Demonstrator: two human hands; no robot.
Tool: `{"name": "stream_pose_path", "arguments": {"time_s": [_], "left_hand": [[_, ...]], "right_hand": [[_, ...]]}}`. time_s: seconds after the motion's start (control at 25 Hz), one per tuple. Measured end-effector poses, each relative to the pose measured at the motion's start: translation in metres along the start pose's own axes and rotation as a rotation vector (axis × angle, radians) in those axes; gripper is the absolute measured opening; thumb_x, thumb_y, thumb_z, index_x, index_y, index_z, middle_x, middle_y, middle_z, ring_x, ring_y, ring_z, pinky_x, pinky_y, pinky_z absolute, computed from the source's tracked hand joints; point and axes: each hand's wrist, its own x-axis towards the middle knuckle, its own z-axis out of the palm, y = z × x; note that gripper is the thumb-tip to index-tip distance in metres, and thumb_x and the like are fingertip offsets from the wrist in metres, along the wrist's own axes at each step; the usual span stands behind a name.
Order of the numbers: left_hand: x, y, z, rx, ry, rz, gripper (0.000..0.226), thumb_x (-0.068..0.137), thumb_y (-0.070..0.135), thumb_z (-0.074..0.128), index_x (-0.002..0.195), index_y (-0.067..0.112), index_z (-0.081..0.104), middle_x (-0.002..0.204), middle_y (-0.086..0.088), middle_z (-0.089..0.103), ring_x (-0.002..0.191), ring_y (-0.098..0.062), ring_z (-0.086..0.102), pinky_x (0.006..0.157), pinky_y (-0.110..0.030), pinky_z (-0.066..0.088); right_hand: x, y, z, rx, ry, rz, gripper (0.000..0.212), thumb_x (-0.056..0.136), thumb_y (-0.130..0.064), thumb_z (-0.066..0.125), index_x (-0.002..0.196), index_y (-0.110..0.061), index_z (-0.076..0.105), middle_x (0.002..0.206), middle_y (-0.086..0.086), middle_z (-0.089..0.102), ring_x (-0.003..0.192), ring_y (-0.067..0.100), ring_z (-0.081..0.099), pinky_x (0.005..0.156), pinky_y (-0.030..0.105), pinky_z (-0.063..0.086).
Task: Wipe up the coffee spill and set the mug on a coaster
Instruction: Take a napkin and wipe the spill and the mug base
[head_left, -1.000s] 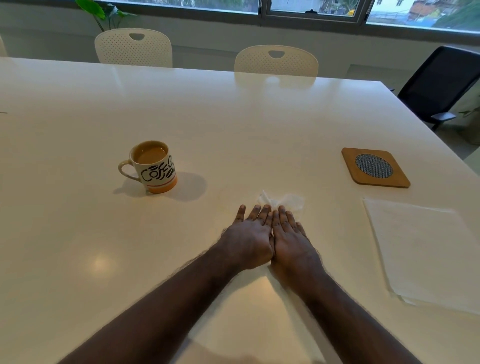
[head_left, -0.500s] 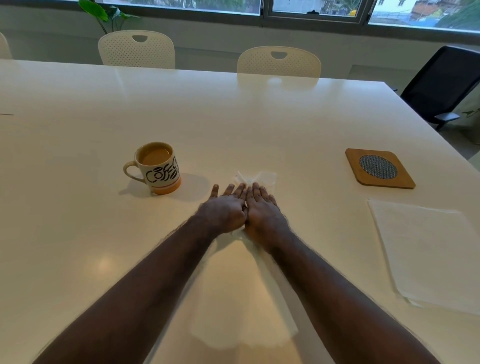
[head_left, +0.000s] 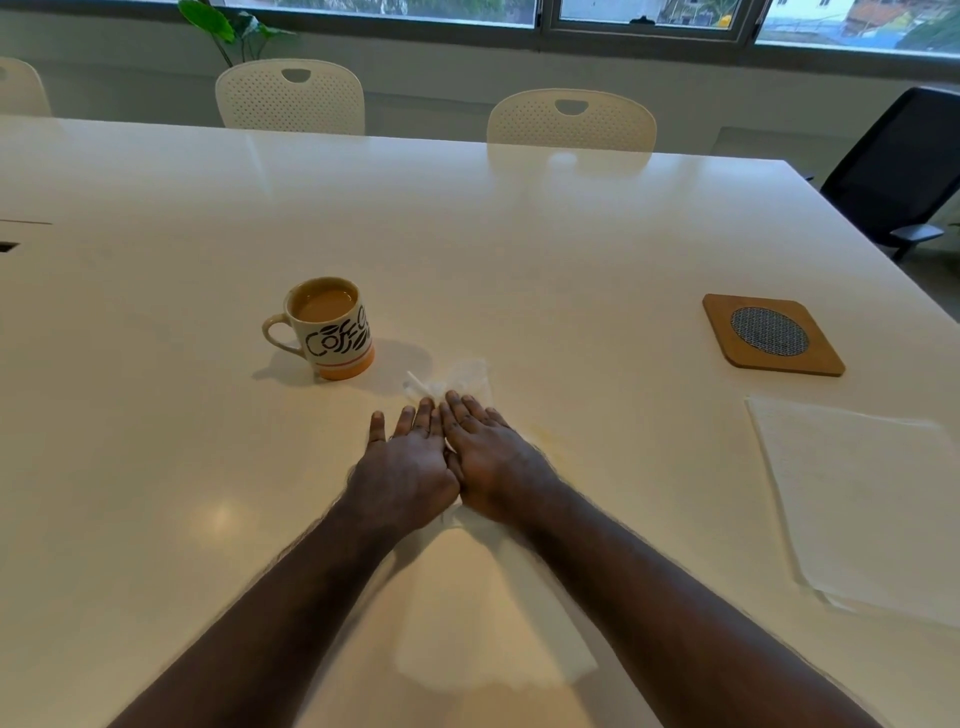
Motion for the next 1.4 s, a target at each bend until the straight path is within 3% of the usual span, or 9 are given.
{"name": "stream_pose_path", "arguments": {"time_s": [0.4,0.56,0.68,0.8,0.96,1.04,1.16,1.28,1.4], "left_hand": [[-0.036,0.047,0.018,0.085,0.028,0.071,0.073,0.098,0.038,0.028,0.151,0.003,-0.008,0.162,-0.017,-0.006,0.150,-0.027,-0.008,0.119,-0.052,-0.007],[-0.035,0.064,0.021,-0.006,0.096,0.132,0.071,0.095,0.035,0.029,0.152,0.007,-0.003,0.163,-0.012,0.001,0.151,-0.023,-0.003,0.120,-0.048,-0.007],[-0.028,0.066,0.014,-0.006,0.115,0.150,0.072,0.091,0.041,0.027,0.153,0.009,0.010,0.163,-0.009,0.012,0.151,-0.023,0.003,0.120,-0.048,-0.006],[-0.022,0.054,0.002,-0.060,0.149,0.149,0.070,0.084,0.040,0.030,0.147,0.011,0.036,0.156,-0.004,0.035,0.148,-0.022,0.019,0.120,-0.048,-0.003],[-0.013,0.043,-0.006,-0.275,0.422,0.140,0.045,0.080,0.024,0.048,0.122,0.015,0.062,0.128,-0.004,0.063,0.118,-0.015,0.055,0.117,-0.039,0.023],[-0.001,0.040,-0.008,-0.359,0.466,0.184,0.045,0.084,0.015,0.052,0.129,0.018,0.058,0.137,0.000,0.057,0.121,-0.015,0.053,0.107,-0.029,0.036],[0.016,0.033,-0.007,-0.372,0.364,0.258,0.047,0.091,0.011,0.049,0.137,0.019,0.053,0.149,0.001,0.045,0.133,-0.016,0.045,0.108,-0.028,0.035],[0.023,0.028,-0.004,-0.345,0.325,0.281,0.040,0.093,0.013,0.050,0.133,0.013,0.057,0.142,-0.003,0.053,0.126,-0.018,0.051,0.105,-0.028,0.038],[0.024,0.025,-0.004,-0.358,0.335,0.294,0.039,0.093,0.014,0.052,0.131,0.011,0.058,0.134,-0.005,0.058,0.118,-0.018,0.053,0.100,-0.027,0.043]], "right_hand": [[-0.062,0.010,-0.007,0.044,-0.012,-0.020,0.060,0.102,-0.041,0.025,0.153,-0.016,0.006,0.161,0.005,0.002,0.147,0.011,-0.001,0.113,0.022,-0.002],[-0.080,0.024,-0.019,0.171,0.006,0.051,0.062,0.099,-0.034,0.040,0.152,-0.021,0.011,0.161,-0.003,0.010,0.145,0.005,0.009,0.115,0.019,0.014],[-0.094,0.032,-0.027,0.240,0.041,0.090,0.071,0.095,-0.036,0.052,0.152,-0.026,0.012,0.160,-0.008,0.013,0.144,0.004,0.017,0.109,0.016,0.023],[-0.112,0.032,-0.036,0.176,0.069,0.225,0.078,0.087,-0.051,0.059,0.150,-0.032,0.018,0.154,-0.013,0.026,0.138,0.007,0.027,0.106,0.024,0.032],[-0.118,0.015,-0.035,0.002,0.203,0.406,0.051,0.086,-0.050,0.059,0.132,-0.036,0.040,0.133,-0.011,0.044,0.117,0.008,0.042,0.085,0.024,0.048],[-0.113,0.009,-0.031,0.002,0.238,0.471,0.037,0.088,-0.045,0.060,0.121,-0.033,0.047,0.122,-0.010,0.049,0.103,0.009,0.050,0.075,0.022,0.053],[-0.101,0.011,-0.030,0.100,0.291,0.505,0.017,0.092,-0.031,0.058,0.109,-0.028,0.056,0.106,-0.006,0.057,0.080,0.010,0.059,0.066,0.027,0.056],[-0.088,0.013,-0.032,0.254,0.328,0.503,0.019,0.095,-0.026,0.054,0.112,-0.023,0.060,0.107,-0.002,0.060,0.080,0.009,0.059,0.070,0.025,0.055],[-0.087,0.011,-0.040,0.462,0.197,0.403,0.044,0.092,-0.033,0.057,0.133,-0.021,0.050,0.130,-0.002,0.054,0.104,0.009,0.056,0.088,0.022,0.048]]}}
